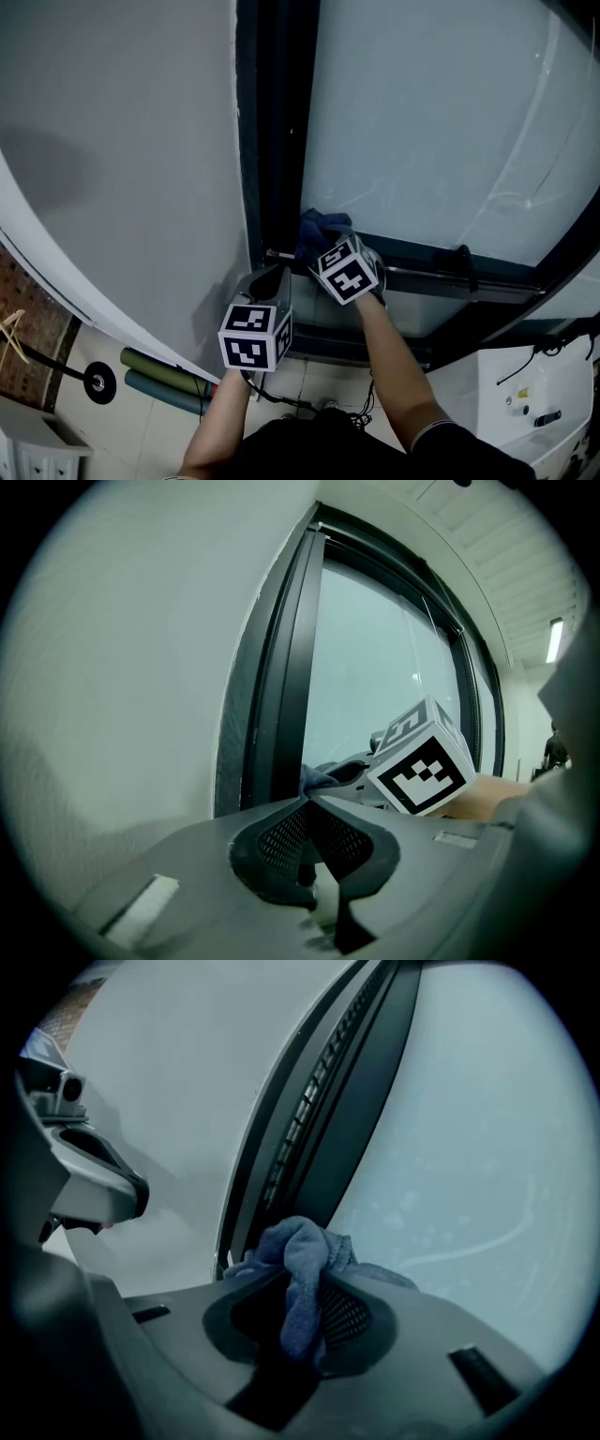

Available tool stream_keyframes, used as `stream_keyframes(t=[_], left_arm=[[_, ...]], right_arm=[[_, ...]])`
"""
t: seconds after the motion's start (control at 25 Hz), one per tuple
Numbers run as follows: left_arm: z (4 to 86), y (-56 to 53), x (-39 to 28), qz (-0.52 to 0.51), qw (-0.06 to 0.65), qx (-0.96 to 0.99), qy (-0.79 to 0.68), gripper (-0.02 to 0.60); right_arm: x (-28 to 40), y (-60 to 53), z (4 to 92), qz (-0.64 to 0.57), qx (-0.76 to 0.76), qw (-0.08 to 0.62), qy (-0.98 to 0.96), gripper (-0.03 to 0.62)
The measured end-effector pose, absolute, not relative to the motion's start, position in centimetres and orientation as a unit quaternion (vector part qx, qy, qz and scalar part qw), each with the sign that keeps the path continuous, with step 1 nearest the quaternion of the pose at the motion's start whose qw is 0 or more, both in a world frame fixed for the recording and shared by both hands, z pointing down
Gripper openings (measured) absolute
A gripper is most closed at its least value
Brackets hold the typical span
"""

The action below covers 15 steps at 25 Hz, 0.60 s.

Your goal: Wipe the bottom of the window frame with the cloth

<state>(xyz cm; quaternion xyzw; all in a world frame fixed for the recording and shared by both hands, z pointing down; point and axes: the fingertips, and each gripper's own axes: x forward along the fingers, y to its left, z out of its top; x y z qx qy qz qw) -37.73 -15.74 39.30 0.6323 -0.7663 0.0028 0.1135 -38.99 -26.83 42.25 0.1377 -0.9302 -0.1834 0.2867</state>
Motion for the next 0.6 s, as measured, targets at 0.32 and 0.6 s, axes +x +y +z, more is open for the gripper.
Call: stream_keyframes(t=[0.32,0.6], left_arm=[[39.0,-16.8,-36.8,0.006,0.112,0.646,-0.755,0.006],[39.0,-19.6,-33.4,0.015,0.112,0.682,-0.722,0.006]], right_arm=[[-37.6,-27.6,42.3,-0.179,0.157,0.291,-0.927,0.1],[-31.7,-30.5,42.2,-0.145,0.221,0.29,-0.92,0.1]])
